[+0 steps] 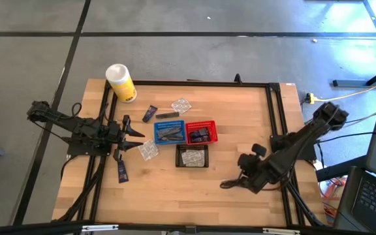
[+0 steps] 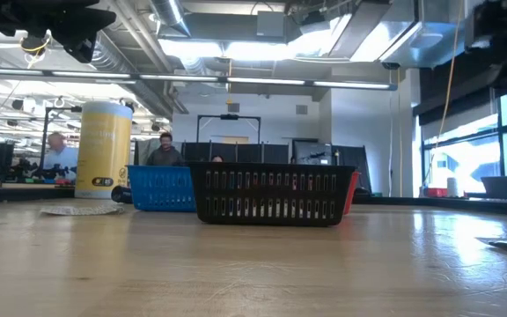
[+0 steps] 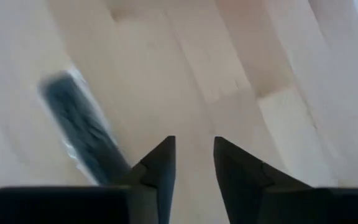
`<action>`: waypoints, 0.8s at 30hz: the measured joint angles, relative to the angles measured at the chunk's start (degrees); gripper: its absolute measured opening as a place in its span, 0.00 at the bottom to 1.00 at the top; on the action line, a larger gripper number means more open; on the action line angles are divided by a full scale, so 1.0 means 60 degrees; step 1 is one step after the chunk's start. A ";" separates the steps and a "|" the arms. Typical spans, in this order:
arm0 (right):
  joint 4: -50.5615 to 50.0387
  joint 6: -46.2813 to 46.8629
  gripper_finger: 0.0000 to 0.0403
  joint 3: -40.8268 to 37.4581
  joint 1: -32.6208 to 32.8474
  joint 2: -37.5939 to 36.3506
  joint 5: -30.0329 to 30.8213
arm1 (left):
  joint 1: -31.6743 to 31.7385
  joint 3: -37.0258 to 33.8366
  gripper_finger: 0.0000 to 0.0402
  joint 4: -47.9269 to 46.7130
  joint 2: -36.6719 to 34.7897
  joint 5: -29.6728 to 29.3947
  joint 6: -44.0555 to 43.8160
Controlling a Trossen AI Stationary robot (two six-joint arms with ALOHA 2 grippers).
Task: Pick & Place Travel size toiletries
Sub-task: Put the black comb into the blue bin
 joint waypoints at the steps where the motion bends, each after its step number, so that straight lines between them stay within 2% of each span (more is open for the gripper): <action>1: 0.0266 -0.0001 0.27 -0.0101 -0.0013 -0.0239 0.0069 | 0.0000 0.0000 0.36 0.0003 -0.0002 0.0000 0.0002; 4: 0.0596 0.0021 0.24 -0.0253 -0.0023 -0.0827 0.0106 | 0.0000 0.0000 0.36 0.0000 0.0000 0.0000 0.0001; 10: 0.0613 0.0063 0.23 -0.0269 0.0055 -0.1076 0.0065 | 0.0002 0.0000 0.36 0.0000 0.0000 0.0000 0.0000; 24: 0.0939 0.0168 0.33 -0.0269 0.0068 -0.1072 -0.0392 | -0.0002 0.0000 0.36 0.0000 0.0000 0.0000 0.0000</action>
